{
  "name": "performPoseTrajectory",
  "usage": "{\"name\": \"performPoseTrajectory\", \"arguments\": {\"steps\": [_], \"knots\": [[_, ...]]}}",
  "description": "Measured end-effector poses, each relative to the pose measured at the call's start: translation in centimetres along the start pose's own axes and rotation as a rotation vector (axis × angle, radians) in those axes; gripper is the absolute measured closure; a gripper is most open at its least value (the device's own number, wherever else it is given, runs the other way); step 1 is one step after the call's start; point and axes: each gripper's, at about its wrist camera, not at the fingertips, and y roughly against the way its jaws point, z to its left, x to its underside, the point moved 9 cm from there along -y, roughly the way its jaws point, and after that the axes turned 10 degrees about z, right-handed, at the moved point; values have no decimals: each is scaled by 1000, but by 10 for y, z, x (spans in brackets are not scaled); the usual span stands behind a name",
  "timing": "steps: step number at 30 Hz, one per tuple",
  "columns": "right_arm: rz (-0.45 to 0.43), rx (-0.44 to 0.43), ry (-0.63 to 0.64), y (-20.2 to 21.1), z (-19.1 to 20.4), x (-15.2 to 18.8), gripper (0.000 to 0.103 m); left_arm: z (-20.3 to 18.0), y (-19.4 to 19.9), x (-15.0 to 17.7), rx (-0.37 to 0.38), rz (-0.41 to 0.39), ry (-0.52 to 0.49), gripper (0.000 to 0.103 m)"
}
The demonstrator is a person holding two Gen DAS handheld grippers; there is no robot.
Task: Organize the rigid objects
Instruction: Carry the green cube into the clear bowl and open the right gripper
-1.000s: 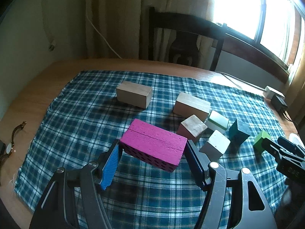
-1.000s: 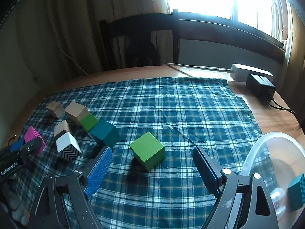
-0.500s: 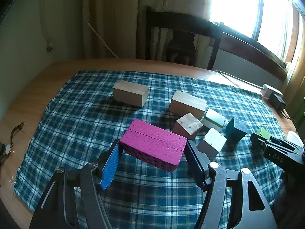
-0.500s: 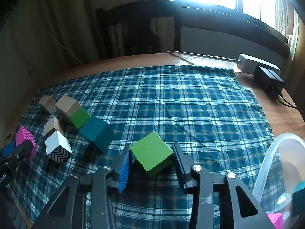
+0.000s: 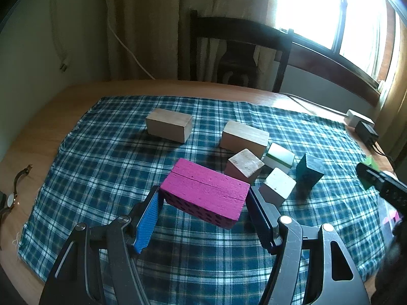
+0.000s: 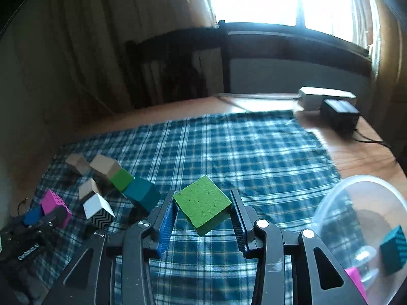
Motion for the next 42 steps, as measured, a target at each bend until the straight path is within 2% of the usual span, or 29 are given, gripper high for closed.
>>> {"name": "performPoseTrajectory", "arguments": {"steps": [7, 21, 35, 36, 39, 42], "knots": [[-103, 49, -61, 36, -23, -2, 60, -11, 7, 3, 12, -12, -25, 35], [-165, 137, -263, 61, -90, 9, 60, -13, 8, 4, -12, -19, -41, 35], [-122, 210, -406, 64, -138, 37, 58, -15, 5, 6, -22, -17, -40, 35], [-127, 213, -422, 65, -142, 38, 56, -17, 5, 6, -18, -18, -41, 35], [-154, 222, -468, 73, -154, 39, 41, -24, 8, 8, -9, -23, -48, 35], [-184, 239, -499, 82, -164, 41, 40, -31, 8, 10, -1, -24, -59, 35]]}}
